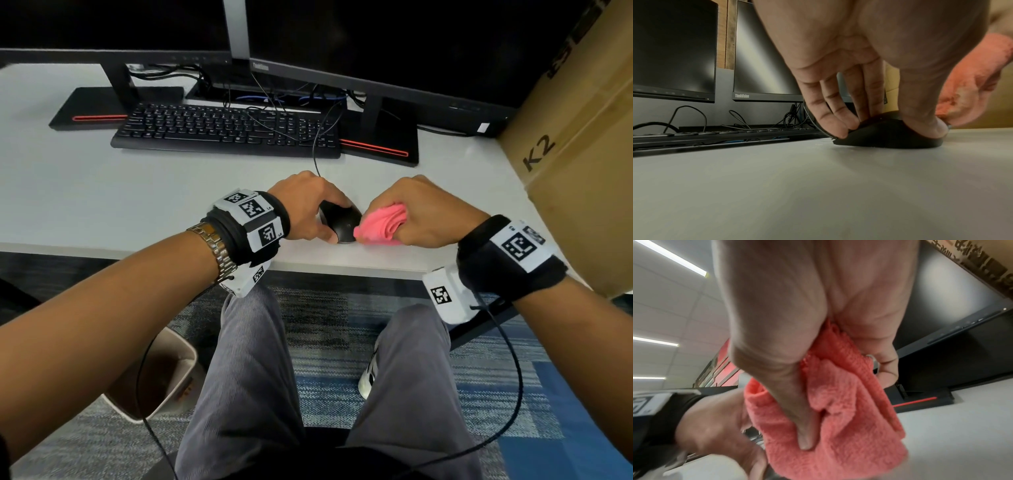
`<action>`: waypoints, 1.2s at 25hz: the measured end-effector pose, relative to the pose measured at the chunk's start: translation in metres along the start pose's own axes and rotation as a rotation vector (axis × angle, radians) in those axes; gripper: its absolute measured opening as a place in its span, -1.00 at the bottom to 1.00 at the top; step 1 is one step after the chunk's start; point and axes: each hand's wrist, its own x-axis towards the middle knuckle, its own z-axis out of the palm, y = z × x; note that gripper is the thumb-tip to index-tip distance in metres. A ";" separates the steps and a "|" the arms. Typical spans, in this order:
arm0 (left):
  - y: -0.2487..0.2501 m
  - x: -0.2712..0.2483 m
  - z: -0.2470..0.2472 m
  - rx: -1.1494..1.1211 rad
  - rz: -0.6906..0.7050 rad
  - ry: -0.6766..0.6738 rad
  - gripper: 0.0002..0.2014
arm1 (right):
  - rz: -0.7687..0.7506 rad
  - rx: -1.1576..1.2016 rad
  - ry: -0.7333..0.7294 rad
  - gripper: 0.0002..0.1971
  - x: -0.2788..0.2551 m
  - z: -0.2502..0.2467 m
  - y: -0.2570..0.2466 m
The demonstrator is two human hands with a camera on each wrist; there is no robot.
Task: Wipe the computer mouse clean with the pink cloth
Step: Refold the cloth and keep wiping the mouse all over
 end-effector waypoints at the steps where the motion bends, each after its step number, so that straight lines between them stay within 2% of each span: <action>1: -0.001 0.001 0.001 0.006 -0.002 -0.002 -0.42 | 0.002 0.021 -0.011 -0.77 -0.002 0.004 -0.001; 5: -0.002 0.000 0.002 0.002 -0.016 0.007 -0.41 | -0.018 0.056 -0.037 -0.81 -0.001 0.011 -0.006; 11: 0.002 0.000 -0.002 0.019 -0.033 -0.008 -0.48 | 0.012 0.045 0.091 -0.87 0.012 -0.017 -0.007; 15: 0.006 -0.003 -0.004 0.017 -0.046 -0.016 -0.53 | -0.022 -0.036 0.022 -0.84 0.020 -0.004 -0.018; 20: 0.011 -0.009 -0.009 0.038 -0.052 -0.037 -0.46 | 0.028 -0.038 0.056 -0.86 0.023 0.001 -0.029; 25: 0.013 -0.010 -0.016 0.039 -0.085 -0.098 -0.45 | 0.118 -0.079 0.062 -0.61 0.034 -0.005 -0.049; 30: 0.006 -0.007 -0.024 0.010 -0.100 -0.164 -0.49 | 0.146 -0.083 0.053 -0.61 0.040 0.003 -0.060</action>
